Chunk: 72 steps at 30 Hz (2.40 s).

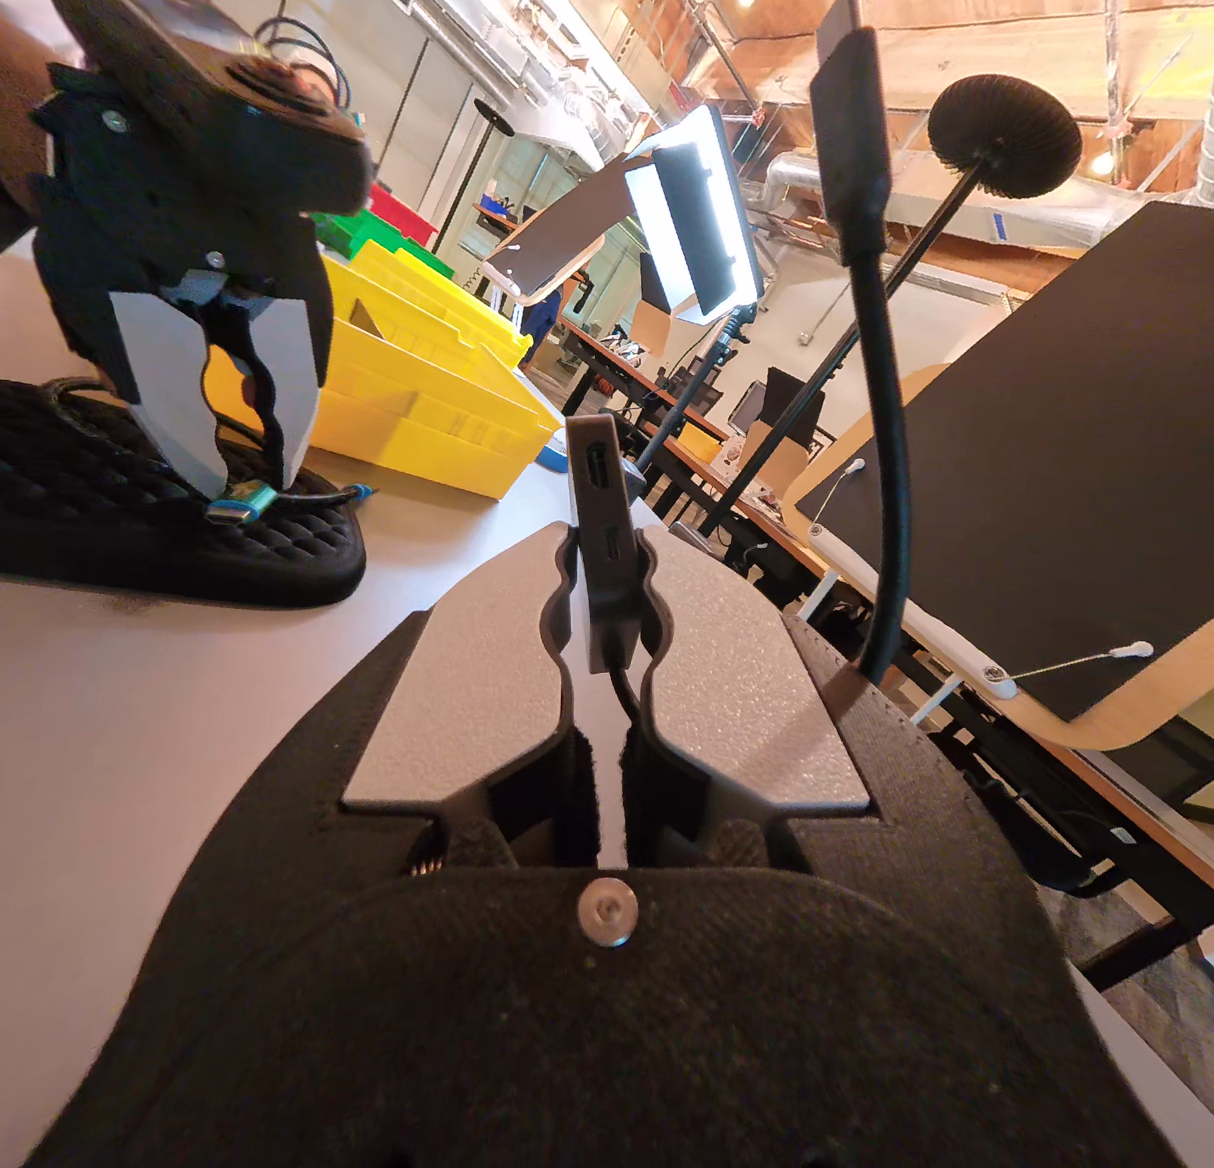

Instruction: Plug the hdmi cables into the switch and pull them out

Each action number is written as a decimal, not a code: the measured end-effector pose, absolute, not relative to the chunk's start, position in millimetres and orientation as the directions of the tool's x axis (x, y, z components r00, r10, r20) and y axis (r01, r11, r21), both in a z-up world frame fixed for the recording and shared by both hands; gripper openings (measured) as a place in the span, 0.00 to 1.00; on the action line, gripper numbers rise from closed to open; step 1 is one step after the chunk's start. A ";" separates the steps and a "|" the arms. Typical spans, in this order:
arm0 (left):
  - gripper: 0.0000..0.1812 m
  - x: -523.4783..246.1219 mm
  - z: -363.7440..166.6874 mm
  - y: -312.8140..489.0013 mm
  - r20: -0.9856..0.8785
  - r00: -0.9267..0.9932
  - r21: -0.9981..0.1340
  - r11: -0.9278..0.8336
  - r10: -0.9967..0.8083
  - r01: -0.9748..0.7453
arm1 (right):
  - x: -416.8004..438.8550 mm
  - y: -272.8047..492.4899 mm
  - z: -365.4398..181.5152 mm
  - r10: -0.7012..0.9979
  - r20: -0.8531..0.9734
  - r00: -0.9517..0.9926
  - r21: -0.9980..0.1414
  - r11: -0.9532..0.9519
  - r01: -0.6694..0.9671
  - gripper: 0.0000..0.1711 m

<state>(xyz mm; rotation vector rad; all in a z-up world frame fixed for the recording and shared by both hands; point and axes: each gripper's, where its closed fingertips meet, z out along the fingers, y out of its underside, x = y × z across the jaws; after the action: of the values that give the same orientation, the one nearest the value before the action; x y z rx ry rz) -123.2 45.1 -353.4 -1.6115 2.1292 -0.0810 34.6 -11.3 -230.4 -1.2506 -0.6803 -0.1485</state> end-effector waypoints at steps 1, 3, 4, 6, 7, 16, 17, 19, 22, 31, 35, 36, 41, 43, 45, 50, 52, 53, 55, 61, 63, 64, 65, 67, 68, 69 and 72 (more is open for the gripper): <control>0.13 -122.3 -352.3 44.0 -0.336 -0.202 -0.343 0.319 -0.920 -0.884 | 34.1 -11.1 -230.5 0.259 0.547 0.796 -0.824 0.334 0.458 0.09; 0.17 -117.2 -341.4 45.1 -0.389 -0.232 -0.407 0.392 -0.891 -0.825 | 32.9 -11.1 -230.9 0.267 0.545 0.795 -0.826 0.335 0.454 0.09; 0.18 -114.3 -331.9 45.5 -0.444 -0.271 -0.432 0.469 -0.854 -0.770 | 32.3 -11.4 -231.2 0.270 0.545 0.793 -0.826 0.335 0.453 0.09; 0.22 -111.0 -312.0 41.4 -0.572 -0.385 -0.414 0.661 -0.724 -0.626 | 31.1 -12.1 -231.8 0.273 0.547 0.791 -0.825 0.336 0.455 0.09; 0.22 -111.2 -304.4 37.1 -0.623 -0.448 -0.382 0.749 -0.641 -0.541 | 30.7 -12.5 -231.8 0.272 0.548 0.791 -0.824 0.336 0.456 0.09; 0.25 -113.4 -328.8 39.4 -0.444 -0.740 -0.332 0.860 -0.504 -0.387 | 24.2 -16.0 -232.3 0.288 0.562 0.776 -0.816 0.347 0.462 0.10; 0.24 -112.4 -333.0 37.7 -0.421 -0.763 -0.330 0.867 -0.490 -0.374 | 24.2 -15.9 -232.6 0.287 0.563 0.775 -0.816 0.345 0.464 0.10; 0.23 -112.6 -340.9 38.1 -0.372 -0.794 -0.328 0.869 -0.480 -0.372 | 24.6 -15.8 -233.0 0.286 0.562 0.776 -0.816 0.342 0.465 0.10; 0.19 -114.3 -348.5 38.9 -0.302 -0.815 -0.352 0.853 -0.494 -0.386 | 25.5 -15.9 -233.6 0.286 0.558 0.779 -0.819 0.340 0.462 0.10; 0.11 -101.8 -357.3 41.4 -0.192 -0.705 -0.534 0.676 -0.682 -0.508 | 22.7 -13.3 -242.2 0.306 0.585 0.751 -0.807 0.317 0.499 0.10; 0.11 -93.0 -339.5 50.1 -0.198 -0.587 -0.532 0.589 -0.785 -0.608 | 15.4 -15.0 -246.4 0.273 0.696 0.665 -0.717 0.325 0.617 0.09; 0.11 -92.9 -335.5 46.9 -0.160 -0.575 -0.530 0.561 -0.802 -0.635 | 13.2 -15.2 -247.2 0.261 0.728 0.634 -0.684 0.327 0.652 0.09; 0.11 -81.2 -318.2 32.5 -0.018 -0.534 -0.550 0.454 -0.845 -0.701 | 8.1 -14.3 -253.7 0.153 0.919 0.363 -0.394 0.296 0.870 0.09; 0.11 -74.9 -314.8 26.9 0.019 -0.534 -0.564 0.432 -0.845 -0.704 | 7.0 -14.2 -260.8 0.136 0.967 0.216 -0.246 0.271 0.931 0.09; 0.11 -71.3 -314.6 23.5 0.050 -0.537 -0.555 0.424 -0.842 -0.716 | 5.3 -14.6 -268.3 0.142 0.984 0.105 -0.140 0.263 0.955 0.09; 0.11 -65.5 -317.1 20.7 0.081 -0.562 -0.510 0.450 -0.823 -0.733 | -3.5 -15.9 -275.2 0.175 0.983 0.064 -0.117 0.313 0.942 0.09; 0.11 -63.1 -316.2 21.2 0.085 -0.557 -0.504 0.447 -0.826 -0.739 | -5.1 -16.4 -267.2 0.179 0.964 0.197 -0.249 0.343 0.906 0.09; 0.11 -62.3 -314.8 20.0 0.095 -0.556 -0.510 0.440 -0.826 -0.740 | -5.1 -17.4 -262.1 0.188 0.941 0.283 -0.334 0.364 0.869 0.09; 0.11 -60.0 -311.0 18.6 0.113 -0.539 -0.524 0.411 -0.835 -0.746 | -2.9 -17.2 -261.0 0.262 0.875 0.407 -0.480 0.363 0.798 0.09; 0.11 -44.6 -307.5 28.3 0.067 -0.375 -0.549 0.280 -0.925 -0.787 | 33.6 6.9 -279.7 0.228 0.868 0.441 -0.462 0.046 0.885 0.09; 0.11 -36.0 -310.5 31.0 0.059 -0.308 -0.577 0.220 -0.950 -0.787 | 48.9 16.9 -286.8 0.171 0.905 0.390 -0.377 -0.103 0.921 0.09; 0.11 -31.8 -312.4 29.2 0.078 -0.284 -0.595 0.185 -0.956 -0.783 | 54.8 21.2 -291.2 0.163 0.921 0.353 -0.326 -0.172 0.930 0.09; 0.11 -28.1 -315.5 28.4 0.096 -0.262 -0.605 0.153 -0.960 -0.782 | 58.6 25.3 -294.1 0.159 0.938 0.308 -0.270 -0.222 0.937 0.09; 0.11 -21.0 -323.7 33.9 0.113 -0.205 -0.610 0.095 -0.972 -0.787 | 59.1 32.7 -296.0 0.161 0.955 0.248 -0.198 -0.273 0.942 0.09; 0.11 -17.8 -326.9 36.2 0.135 -0.181 -0.613 0.061 -0.974 -0.788 | 56.4 36.0 -298.6 0.181 0.953 0.243 -0.186 -0.283 0.941 0.09; 0.11 -14.9 -329.2 37.8 0.162 -0.163 -0.617 0.029 -0.973 -0.787 | 53.2 39.0 -301.6 0.200 0.950 0.241 -0.177 -0.289 0.941 0.09; 0.11 -9.2 -333.5 41.6 0.240 -0.116 -0.619 -0.060 -0.964 -0.783 | 48.8 45.2 -313.0 0.254 0.945 0.208 -0.120 -0.321 0.939 0.09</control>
<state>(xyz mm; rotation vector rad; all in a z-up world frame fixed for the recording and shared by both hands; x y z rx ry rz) -9.2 41.6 -333.5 -1.8806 1.9422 -0.9467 48.8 45.2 -313.0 -1.7283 -1.1249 -1.1471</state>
